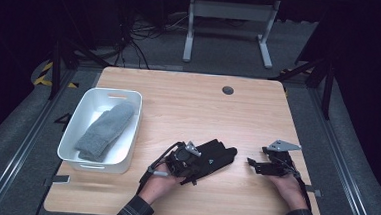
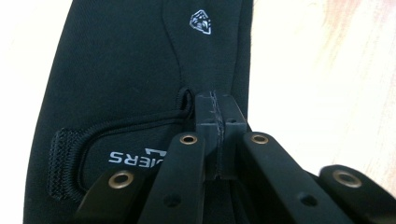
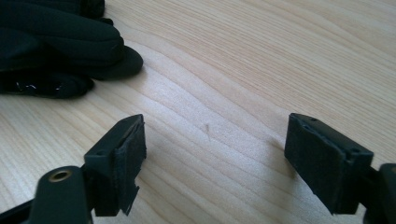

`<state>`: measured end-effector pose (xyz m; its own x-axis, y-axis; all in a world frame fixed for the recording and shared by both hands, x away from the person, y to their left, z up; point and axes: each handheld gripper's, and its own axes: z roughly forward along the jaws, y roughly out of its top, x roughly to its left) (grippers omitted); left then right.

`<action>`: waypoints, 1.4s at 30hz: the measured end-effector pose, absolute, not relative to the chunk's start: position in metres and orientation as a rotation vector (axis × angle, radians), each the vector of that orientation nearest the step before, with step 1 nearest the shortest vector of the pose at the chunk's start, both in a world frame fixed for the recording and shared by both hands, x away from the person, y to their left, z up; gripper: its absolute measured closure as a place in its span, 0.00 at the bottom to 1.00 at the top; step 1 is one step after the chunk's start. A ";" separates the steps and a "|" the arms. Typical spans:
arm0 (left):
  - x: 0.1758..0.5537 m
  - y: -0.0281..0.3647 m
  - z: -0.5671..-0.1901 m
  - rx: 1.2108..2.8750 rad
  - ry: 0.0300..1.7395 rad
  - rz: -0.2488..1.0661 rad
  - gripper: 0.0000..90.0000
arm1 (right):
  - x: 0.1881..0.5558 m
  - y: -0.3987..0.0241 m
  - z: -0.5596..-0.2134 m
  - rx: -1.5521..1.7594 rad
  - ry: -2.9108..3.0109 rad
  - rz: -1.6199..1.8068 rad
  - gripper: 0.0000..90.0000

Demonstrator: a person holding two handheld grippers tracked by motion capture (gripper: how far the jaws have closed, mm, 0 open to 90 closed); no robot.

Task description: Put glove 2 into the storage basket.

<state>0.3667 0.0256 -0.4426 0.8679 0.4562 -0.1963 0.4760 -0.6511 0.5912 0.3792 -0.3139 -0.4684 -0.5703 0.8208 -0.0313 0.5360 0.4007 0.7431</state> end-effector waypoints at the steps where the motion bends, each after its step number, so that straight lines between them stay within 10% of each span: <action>1: 0.366 0.026 -0.441 2.378 0.666 -0.035 0.95 | 0.379 -0.314 -0.468 1.172 2.267 0.985 0.22; 21: 0.402 0.004 -0.420 2.443 0.512 0.112 0.18 | 0.380 -0.314 -0.469 1.177 2.266 0.979 0.20; 42: 0.417 -0.003 -0.451 2.527 0.531 0.041 0.17 | 0.380 -0.314 -0.469 1.178 2.266 0.980 0.19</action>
